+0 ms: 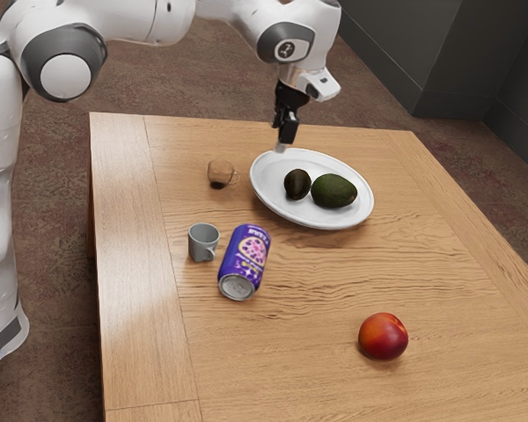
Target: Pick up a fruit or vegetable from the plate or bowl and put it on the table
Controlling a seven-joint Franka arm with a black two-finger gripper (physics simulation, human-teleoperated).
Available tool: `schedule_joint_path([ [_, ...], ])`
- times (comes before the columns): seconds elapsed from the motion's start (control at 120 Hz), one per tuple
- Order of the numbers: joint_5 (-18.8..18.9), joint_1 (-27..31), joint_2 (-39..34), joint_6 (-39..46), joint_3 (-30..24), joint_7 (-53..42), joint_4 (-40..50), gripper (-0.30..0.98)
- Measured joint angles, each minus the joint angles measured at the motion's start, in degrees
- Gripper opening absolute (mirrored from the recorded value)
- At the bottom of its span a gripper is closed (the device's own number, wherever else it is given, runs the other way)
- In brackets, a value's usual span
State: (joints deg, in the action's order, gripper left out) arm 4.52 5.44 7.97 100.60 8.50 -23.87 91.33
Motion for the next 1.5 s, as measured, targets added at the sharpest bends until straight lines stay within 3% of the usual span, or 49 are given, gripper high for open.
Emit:
schedule_joint_path([
  [0.325,-5.77,-0.85,4.69,0.57,-1.35,-2.14,-2.34,0.69],
  [0.625,-3.72,-0.79,11.46,4.70,-1.47,-3.39,-6.73,0.69],
  [1.375,-3.85,-0.28,15.92,5.61,-1.47,-4.92,-7.02,0.68],
  [1.5,-4.17,-0.26,16.53,5.75,-1.39,-4.88,-7.26,0.58],
])
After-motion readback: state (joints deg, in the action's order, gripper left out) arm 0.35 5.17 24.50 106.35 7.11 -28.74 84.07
